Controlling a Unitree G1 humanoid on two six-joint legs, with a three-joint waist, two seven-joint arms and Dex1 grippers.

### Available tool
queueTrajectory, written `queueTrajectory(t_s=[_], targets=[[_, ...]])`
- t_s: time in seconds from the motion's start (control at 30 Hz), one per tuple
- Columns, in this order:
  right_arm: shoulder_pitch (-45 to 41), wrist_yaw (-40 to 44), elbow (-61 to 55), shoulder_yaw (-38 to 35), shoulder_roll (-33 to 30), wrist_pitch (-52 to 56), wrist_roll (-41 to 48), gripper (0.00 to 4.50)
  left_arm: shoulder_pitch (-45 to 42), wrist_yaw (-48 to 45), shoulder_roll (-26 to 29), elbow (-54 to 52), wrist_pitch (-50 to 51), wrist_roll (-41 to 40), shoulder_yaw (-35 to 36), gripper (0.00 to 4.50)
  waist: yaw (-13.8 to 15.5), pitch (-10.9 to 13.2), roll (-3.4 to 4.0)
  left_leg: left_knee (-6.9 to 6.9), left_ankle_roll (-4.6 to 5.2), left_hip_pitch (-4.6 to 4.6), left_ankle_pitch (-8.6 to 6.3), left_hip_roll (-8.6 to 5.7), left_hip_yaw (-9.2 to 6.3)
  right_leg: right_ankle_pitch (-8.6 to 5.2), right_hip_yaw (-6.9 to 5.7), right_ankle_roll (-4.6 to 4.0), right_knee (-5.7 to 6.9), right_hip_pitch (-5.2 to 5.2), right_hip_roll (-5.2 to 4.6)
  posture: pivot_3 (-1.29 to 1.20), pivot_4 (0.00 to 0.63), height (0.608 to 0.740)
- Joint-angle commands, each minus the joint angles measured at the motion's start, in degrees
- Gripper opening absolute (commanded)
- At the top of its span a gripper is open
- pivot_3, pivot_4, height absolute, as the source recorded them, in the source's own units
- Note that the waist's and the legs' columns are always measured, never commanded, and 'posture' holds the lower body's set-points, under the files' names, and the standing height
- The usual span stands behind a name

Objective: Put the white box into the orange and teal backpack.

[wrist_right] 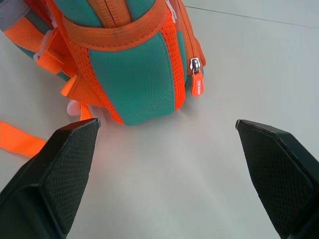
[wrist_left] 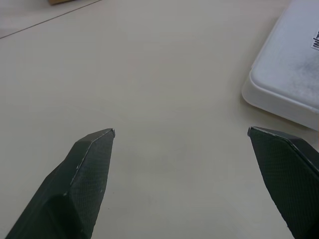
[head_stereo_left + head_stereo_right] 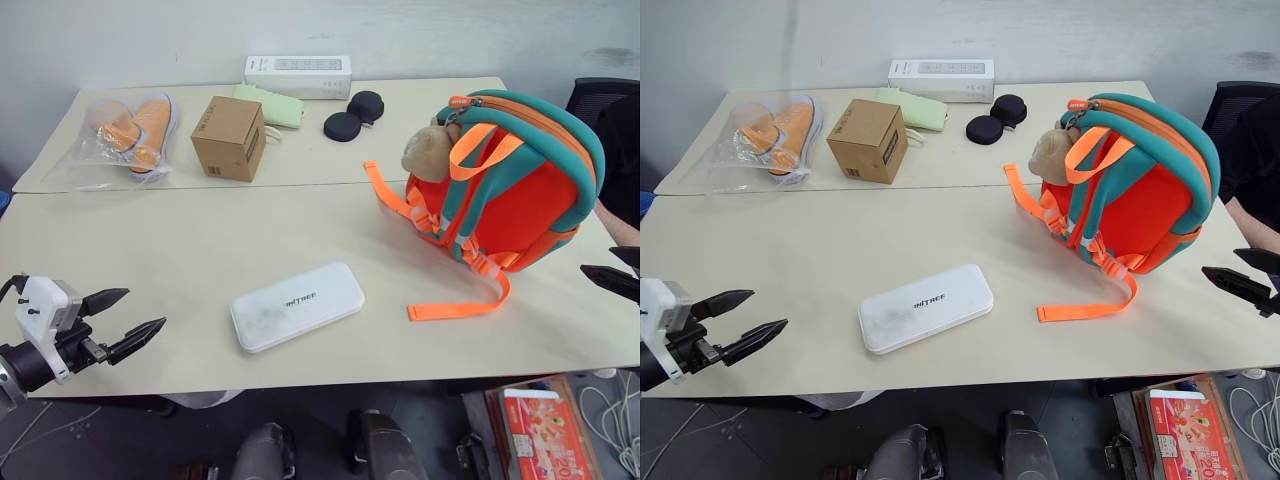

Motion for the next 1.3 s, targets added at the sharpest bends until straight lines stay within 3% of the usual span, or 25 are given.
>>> queueTrajectory(t_s=[0.03,0.43,0.57,0.6,0.7,0.8,1.03,1.1,1.3], targets=[[0.3,0.0,-0.4,-1.7,-0.4,-1.2,0.3,4.47,0.9,-0.8,1.5,-0.9,-0.4,0.5,0.6,4.5,0.0,0.0,0.0,0.01,0.0,0.0,0.0,0.0,0.0,0.0,0.0,0.0,0.01,0.0,0.0,0.0,0.15,0.74],[1.8,-0.7,-0.6,-2.0,-1.0,-1.8,-0.3,4.47,-2.2,0.1,2.6,0.2,2.4,-0.2,-0.5,4.5,0.0,0.0,0.01,0.05,0.0,0.02,0.05,0.0,-0.01,0.01,-0.01,0.02,0.06,0.04,0.0,0.0,0.15,0.74],[6.5,1.0,-7.6,-3.3,-1.1,0.7,1.5,4.47,-2.7,-1.5,4.2,0.1,2.7,0.1,-2.2,4.5,0.0,0.0,0.01,0.05,0.0,0.03,0.05,0.0,-0.02,0.02,-0.03,0.03,0.08,0.06,0.0,0.0,0.15,0.74],[8.1,1.7,-10.4,-3.5,-1.0,1.7,2.3,4.3,-2.7,-2.0,4.6,-0.3,2.6,0.0,-2.5,4.5,0.1,0.0,0.02,0.05,-0.01,0.04,0.06,0.0,-0.03,0.02,-0.03,0.03,0.09,0.06,0.0,0.0,0.15,0.74],[12.7,3.0,-20.7,-3.6,-0.4,5.4,4.6,3.57,-1.0,-4.1,5.7,-1.7,1.0,1.5,-4.7,3.91,0.1,0.0,0.06,0.04,-0.02,0.04,0.06,0.0,-0.03,0.02,-0.03,0.04,0.1,0.06,0.0,0.0,0.15,0.74],[15.5,3.0,-30.5,-1.5,0.7,7.6,5.8,2.48,0.8,-5.6,6.1,-1.7,-2.2,4.8,-8.9,2.98,-0.2,0.0,0.07,0.03,-0.02,0.07,0.05,0.04,-0.03,0.02,-0.01,0.04,0.11,0.07,0.03,0.0,0.15,0.74],[10.1,-3.4,-47.6,11.1,9.3,13.0,8.2,0.01,-5.7,-2.0,4.0,-2.6,-4.4,10.8,-22.4,0.71,0.3,-0.1,0.04,0.01,0.16,0.07,-0.04,0.04,-0.14,0.01,-0.07,0.01,0.17,0.08,0.03,0.0,0.15,0.74],[8.1,-5.0,-48.9,14.2,11.3,13.7,7.7,0.0,-7.3,-1.2,3.6,-3.3,-4.0,11.4,-24.4,0.1,0.5,-0.1,0.04,0.01,0.12,0.06,0.0,0.03,-0.16,0.01,-0.08,0.01,0.19,0.07,0.02,0.0,0.15,0.74],[-2.8,-15.4,-49.0,25.0,20.8,16.5,2.7,0.0,-12.7,2.6,1.7,-3.0,0.6,11.7,-28.4,0.01,0.4,-0.1,0.03,0.11,0.16,0.0,0.29,0.02,-0.16,0.02,-0.1,0.02,0.27,0.04,0.0,0.0,0.15,0.74]])
